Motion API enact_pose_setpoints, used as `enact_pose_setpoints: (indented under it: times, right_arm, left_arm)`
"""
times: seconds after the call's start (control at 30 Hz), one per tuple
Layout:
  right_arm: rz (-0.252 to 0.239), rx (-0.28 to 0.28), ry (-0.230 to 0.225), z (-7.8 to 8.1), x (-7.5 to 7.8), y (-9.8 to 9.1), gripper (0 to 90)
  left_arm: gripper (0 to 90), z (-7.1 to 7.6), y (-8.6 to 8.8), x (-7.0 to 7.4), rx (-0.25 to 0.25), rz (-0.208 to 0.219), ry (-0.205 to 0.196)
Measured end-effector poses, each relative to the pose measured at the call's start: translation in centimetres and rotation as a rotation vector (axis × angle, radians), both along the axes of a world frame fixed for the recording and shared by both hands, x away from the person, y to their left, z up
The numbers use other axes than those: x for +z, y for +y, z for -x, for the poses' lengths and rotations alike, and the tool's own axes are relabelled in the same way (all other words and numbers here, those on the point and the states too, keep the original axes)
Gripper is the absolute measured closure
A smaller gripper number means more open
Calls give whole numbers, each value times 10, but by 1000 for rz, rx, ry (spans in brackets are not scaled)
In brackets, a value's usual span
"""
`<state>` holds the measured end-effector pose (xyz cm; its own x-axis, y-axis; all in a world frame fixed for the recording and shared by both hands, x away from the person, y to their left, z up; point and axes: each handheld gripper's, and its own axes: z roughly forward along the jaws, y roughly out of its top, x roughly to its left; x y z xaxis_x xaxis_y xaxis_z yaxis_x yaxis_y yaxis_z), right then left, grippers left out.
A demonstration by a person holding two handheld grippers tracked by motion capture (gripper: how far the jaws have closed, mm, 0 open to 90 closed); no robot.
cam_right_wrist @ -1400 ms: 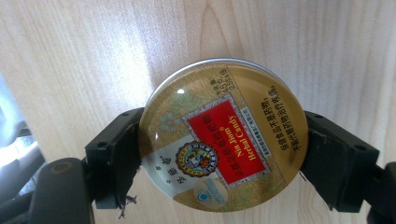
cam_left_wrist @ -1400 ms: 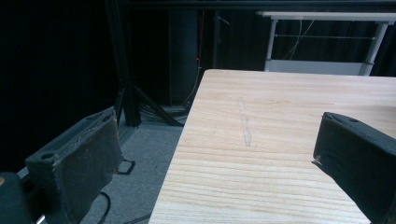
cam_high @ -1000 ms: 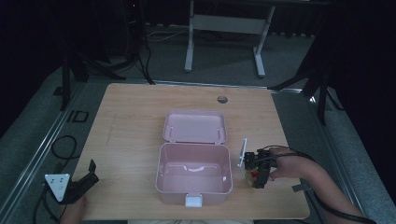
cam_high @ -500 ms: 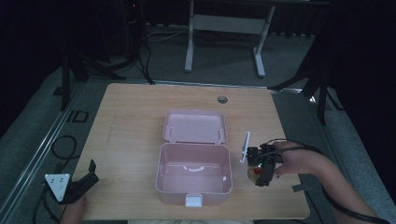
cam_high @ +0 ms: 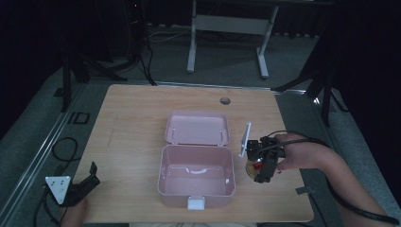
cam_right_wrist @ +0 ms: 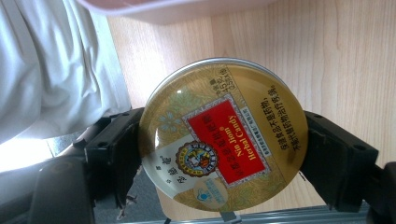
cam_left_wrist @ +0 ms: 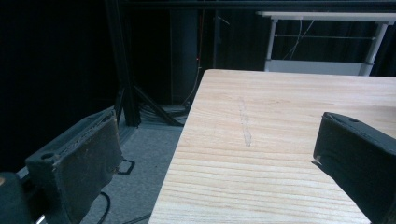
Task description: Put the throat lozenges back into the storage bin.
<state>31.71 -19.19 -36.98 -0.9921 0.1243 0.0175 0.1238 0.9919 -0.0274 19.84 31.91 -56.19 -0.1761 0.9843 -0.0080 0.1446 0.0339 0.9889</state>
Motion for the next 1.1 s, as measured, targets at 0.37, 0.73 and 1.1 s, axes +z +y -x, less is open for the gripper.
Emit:
enact_pose_setpoints:
  times: [0.37, 0.73, 1.1]
  right_arm:
    - [-7, 51, 8, -1, 8, 29, 200]
    - [6, 108, 22, -1, 7, 63, 200]
    - [-10, 156, 36, -3, 4, 93, 200]
  left_arm:
    - [12, 0, 0, 0, -3, 1, 0]
    - [12, 0, 0, 0, -6, 0, 1]
    - [12, 1, 1, 0, -7, 2, -2]
